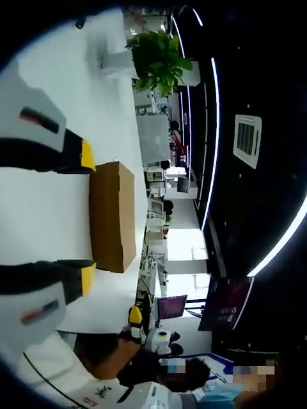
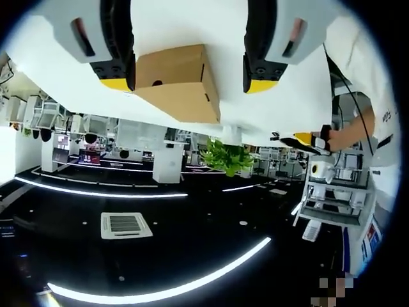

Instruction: Operate the shoe box by opening the lid, removing the specified soft item, and placing it in the target area until the item is outside and the box remains undamaged.

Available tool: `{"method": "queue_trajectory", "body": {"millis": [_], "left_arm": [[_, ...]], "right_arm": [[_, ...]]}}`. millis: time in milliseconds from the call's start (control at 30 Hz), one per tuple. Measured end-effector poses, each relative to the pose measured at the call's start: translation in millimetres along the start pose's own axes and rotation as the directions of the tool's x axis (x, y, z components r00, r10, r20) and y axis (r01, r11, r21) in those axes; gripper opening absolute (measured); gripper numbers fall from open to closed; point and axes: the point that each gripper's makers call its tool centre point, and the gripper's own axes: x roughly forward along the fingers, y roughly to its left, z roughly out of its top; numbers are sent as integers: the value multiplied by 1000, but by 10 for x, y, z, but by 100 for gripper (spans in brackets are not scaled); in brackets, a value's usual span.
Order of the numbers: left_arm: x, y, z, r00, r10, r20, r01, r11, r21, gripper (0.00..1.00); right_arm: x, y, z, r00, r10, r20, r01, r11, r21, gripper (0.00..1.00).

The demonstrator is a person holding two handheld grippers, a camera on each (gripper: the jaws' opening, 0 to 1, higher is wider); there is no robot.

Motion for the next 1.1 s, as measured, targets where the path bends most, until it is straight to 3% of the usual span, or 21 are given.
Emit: {"method": "queue_trajectory", "body": {"millis": [133,233,300,633,833,1000,1100], "left_arm": [[47,75,58,1000,4,0,-4,1000,-1,60],[70,82,155,999,-22,40,22,1000,9,52],[127,96,211,997,-60,50,62,998,-33,57],[297,151,172,997,-76,15,77,996,-38,68],[321,161,142,998,-62,3,62,998,-14,68],[379,272,98,999,-37,-28,37,999,-3,68],[411,277,110,998,-55,-18,55,998,-13,68]], "right_arm": [[5,-19,15,1000,-14,3,14,1000,0,71],[15,-21,12,1000,-18,4,18,1000,1,71],[28,-15,-3,1000,-18,-2,18,1000,1,71],[38,-16,-1,1000,-25,7,25,1000,-15,69],[33,-42,-1,999,-36,2,36,999,0,78],[79,-112,-80,997,-67,-33,68,998,13,78],[124,-91,-86,998,-37,-45,39,999,32,78]]}}
